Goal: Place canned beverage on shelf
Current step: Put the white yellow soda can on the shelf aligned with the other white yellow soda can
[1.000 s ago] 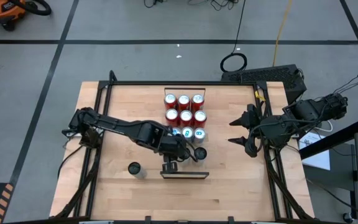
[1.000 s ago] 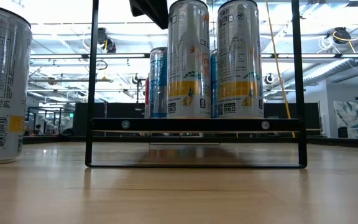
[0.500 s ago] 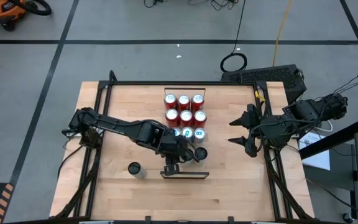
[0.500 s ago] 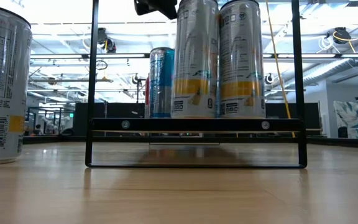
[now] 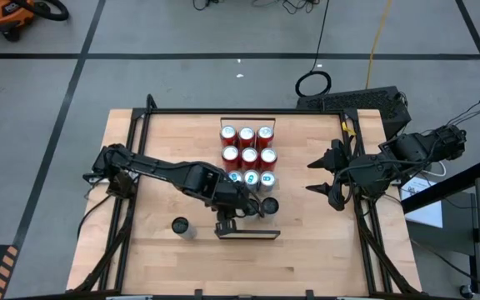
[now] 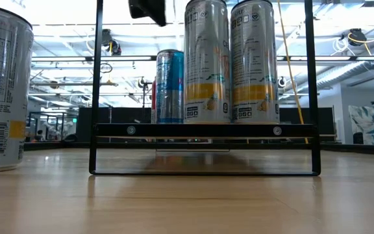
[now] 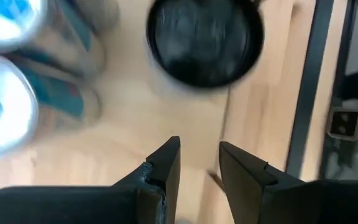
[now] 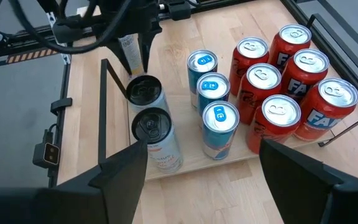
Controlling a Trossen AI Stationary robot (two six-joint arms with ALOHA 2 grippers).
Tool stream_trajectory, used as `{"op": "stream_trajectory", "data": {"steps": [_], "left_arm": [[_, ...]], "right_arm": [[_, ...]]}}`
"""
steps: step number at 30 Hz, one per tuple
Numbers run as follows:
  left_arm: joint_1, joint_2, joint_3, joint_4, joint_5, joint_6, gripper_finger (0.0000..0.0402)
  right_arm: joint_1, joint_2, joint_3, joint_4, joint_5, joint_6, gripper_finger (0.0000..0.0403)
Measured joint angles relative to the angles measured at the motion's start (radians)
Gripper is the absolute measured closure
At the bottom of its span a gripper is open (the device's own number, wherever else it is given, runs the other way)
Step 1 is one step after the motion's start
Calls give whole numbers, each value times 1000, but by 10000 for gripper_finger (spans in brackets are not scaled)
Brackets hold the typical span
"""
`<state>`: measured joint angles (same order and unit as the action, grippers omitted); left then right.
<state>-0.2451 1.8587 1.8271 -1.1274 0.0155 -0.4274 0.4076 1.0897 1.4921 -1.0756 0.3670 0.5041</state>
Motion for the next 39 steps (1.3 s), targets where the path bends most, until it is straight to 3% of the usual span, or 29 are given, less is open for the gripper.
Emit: {"op": "stream_trajectory", "data": {"steps": [8, 15, 18, 22, 28, 31, 35, 39], "left_arm": [[1, -29, 75, -216, 158, -132, 291], [-73, -119, 86, -405, 160, -293, 283], [-125, -145, 86, -441, 109, -352, 252], [-188, -157, 76, -441, 65, -442, 181], [-241, -156, 75, -443, -23, -725, 81], [-250, -158, 37, -443, -34, -848, 69], [-248, -168, -85, -439, 47, -994, 72], [-234, -174, -125, -432, 60, -1203, 73]], "right_arm": [[0, 0, 0, 0, -1, -19, 122], [0, 0, 0, -3, -3, -36, 122], [0, 0, 0, -3, -28, -47, 122], [0, 0, 0, -7, -66, -66, 122], [0, 0, 0, -7, -88, -78, 122], [0, 0, 0, -7, -88, -83, 122], [0, 0, 0, -6, -87, -83, 122], [0, 0, 0, -6, -87, -82, 122]]}}
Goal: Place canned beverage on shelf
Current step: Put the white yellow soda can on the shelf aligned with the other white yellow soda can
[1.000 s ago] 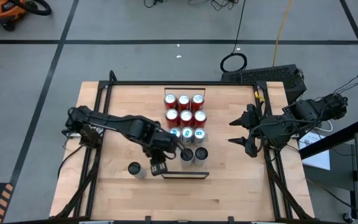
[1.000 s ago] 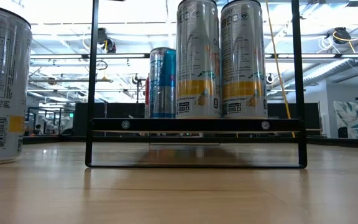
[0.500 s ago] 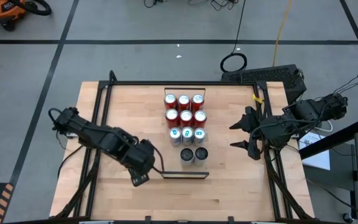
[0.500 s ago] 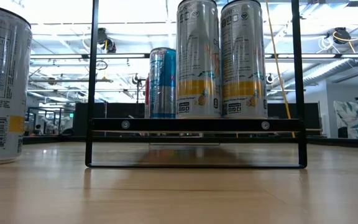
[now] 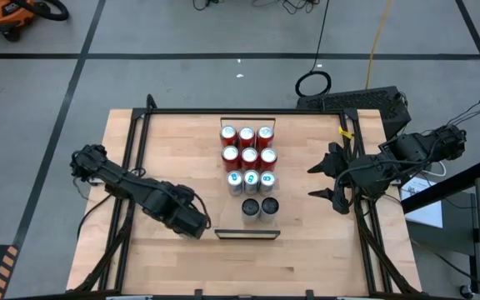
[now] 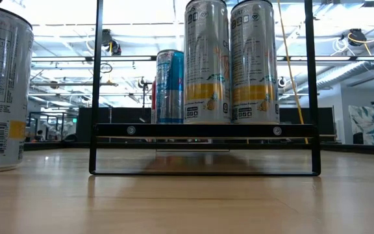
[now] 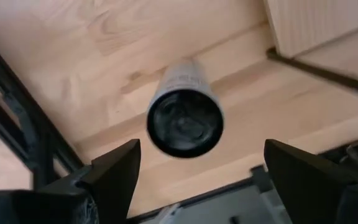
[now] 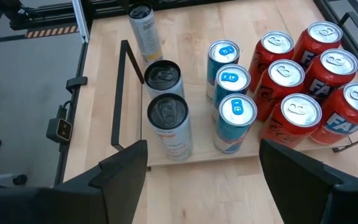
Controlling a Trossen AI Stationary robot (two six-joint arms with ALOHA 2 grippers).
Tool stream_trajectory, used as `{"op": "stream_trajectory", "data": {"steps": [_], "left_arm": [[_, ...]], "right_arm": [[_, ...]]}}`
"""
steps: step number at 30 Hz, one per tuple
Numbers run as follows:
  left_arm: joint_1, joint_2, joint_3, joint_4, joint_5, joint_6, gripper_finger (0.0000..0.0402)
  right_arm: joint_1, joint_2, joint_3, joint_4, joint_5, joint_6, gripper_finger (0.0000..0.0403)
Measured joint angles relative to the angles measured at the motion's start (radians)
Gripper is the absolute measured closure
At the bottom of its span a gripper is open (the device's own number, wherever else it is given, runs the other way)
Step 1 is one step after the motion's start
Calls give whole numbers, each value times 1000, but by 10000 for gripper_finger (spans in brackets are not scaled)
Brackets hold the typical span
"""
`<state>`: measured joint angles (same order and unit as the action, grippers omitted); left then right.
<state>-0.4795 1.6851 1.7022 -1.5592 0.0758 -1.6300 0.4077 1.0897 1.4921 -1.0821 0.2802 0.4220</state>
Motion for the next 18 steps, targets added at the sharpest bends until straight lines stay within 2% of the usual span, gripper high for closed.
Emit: {"op": "stream_trajectory", "data": {"steps": [5, 8, 18], "left_arm": [[0, -1, -20, 5, -44, -86, 73], [0, 1, -54, 8, -34, -93, 71], [1, -67, -187, 146, -47, -145, 39]], "right_arm": [[0, 0, 0, 0, 0, 5, 122], [0, 0, 0, 1, 0, -3, 122], [0, 0, 0, 8, -24, -13, 122]]}}
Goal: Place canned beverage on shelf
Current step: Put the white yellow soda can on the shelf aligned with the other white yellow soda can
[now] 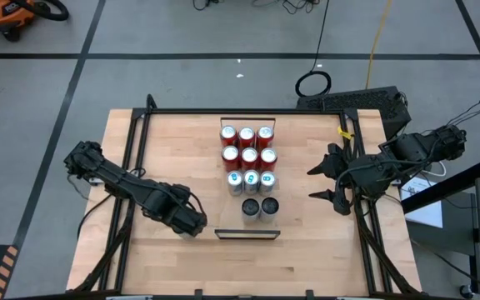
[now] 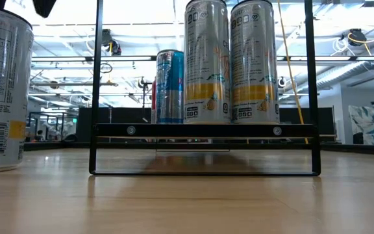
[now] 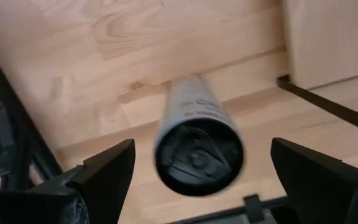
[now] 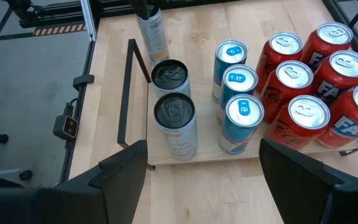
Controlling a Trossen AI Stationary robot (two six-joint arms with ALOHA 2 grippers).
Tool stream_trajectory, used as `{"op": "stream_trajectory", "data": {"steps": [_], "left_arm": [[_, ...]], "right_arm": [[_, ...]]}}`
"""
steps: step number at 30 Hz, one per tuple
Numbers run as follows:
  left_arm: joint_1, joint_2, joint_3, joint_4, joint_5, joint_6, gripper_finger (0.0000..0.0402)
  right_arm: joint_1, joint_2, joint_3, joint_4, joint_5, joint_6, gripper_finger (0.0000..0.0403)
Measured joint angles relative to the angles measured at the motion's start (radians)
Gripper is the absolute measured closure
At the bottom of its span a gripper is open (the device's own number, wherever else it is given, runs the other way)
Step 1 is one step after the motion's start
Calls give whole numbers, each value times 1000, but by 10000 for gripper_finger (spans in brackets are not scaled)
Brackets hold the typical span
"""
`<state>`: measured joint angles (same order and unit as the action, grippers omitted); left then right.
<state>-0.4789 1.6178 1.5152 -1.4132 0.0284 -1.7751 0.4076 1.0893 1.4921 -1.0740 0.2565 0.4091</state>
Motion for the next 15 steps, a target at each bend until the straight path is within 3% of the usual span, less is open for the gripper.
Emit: {"op": "stream_trajectory", "data": {"steps": [5, 11, 15], "left_arm": [[0, -4, -59, 27, 29, 1, 39], [0, -5, -145, 172, 53, -21, 40], [1, -5, -162, 210, 53, -27, 64]], "right_arm": [[0, 0, 0, 0, 0, -2, 122], [0, 0, 0, 0, 0, -2, 122], [0, 0, 0, 0, 0, -2, 122]]}}
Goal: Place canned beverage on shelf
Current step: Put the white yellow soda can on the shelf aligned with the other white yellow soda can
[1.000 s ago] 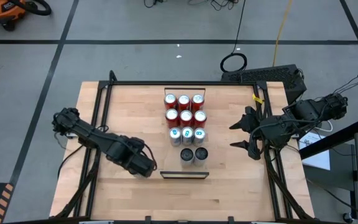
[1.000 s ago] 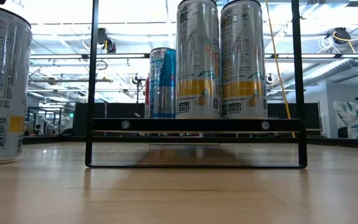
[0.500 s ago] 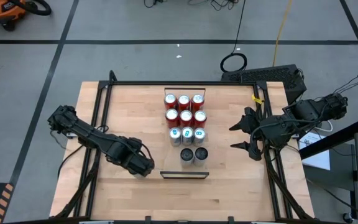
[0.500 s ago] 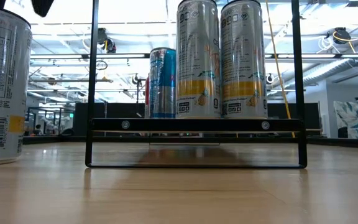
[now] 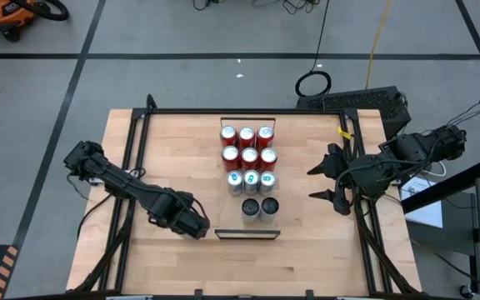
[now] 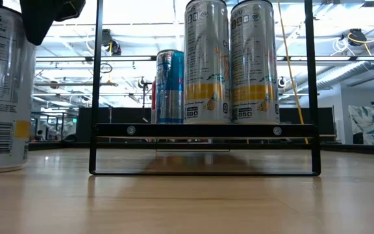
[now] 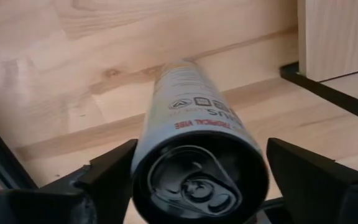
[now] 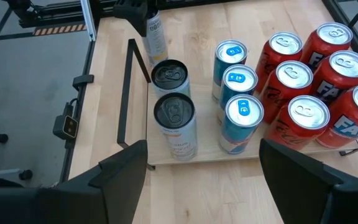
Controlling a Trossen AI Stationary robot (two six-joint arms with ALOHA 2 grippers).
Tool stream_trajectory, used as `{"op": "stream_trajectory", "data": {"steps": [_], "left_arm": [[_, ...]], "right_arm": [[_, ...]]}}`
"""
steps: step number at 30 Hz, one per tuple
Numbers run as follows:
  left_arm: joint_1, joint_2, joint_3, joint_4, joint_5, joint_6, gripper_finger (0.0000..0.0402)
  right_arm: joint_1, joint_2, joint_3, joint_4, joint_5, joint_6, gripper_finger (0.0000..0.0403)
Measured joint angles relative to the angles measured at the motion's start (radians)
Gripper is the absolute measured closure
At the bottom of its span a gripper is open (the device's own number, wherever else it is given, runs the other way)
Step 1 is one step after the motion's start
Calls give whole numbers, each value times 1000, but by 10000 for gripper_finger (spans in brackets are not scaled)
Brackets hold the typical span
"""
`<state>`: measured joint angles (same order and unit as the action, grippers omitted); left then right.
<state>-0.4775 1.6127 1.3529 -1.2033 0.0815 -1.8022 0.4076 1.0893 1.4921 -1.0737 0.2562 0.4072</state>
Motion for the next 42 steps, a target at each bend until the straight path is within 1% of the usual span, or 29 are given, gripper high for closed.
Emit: {"op": "stream_trajectory", "data": {"steps": [7, 9, 16, 21, 27, 30, 38, 42], "left_arm": [[5, 0, 0, -2, -1, 5, 141], [5, 0, 1, -3, -2, 23, 156], [7, -10, 34, -20, -8, 120, 159], [9, -54, 119, -48, -27, 225, 159], [13, -82, 271, -158, -38, 454, 159], [14, -82, 350, -213, -60, 598, 159], [38, -82, 533, -197, -149, 1048, 159], [75, -82, 592, -218, -153, 1173, 159]], "right_arm": [[0, 0, 0, 0, 0, 0, 122], [0, 0, 0, 0, 1, 0, 122], [0, 0, 0, 0, 1, -1, 122], [0, 0, 0, 0, 2, -1, 122], [0, 0, 0, 20, 3, -8, 122], [0, 0, 0, 44, 3, -9, 122], [0, 0, 0, 178, 3, 14, 122], [-3, 5, 0, 260, 9, 67, 122]]}}
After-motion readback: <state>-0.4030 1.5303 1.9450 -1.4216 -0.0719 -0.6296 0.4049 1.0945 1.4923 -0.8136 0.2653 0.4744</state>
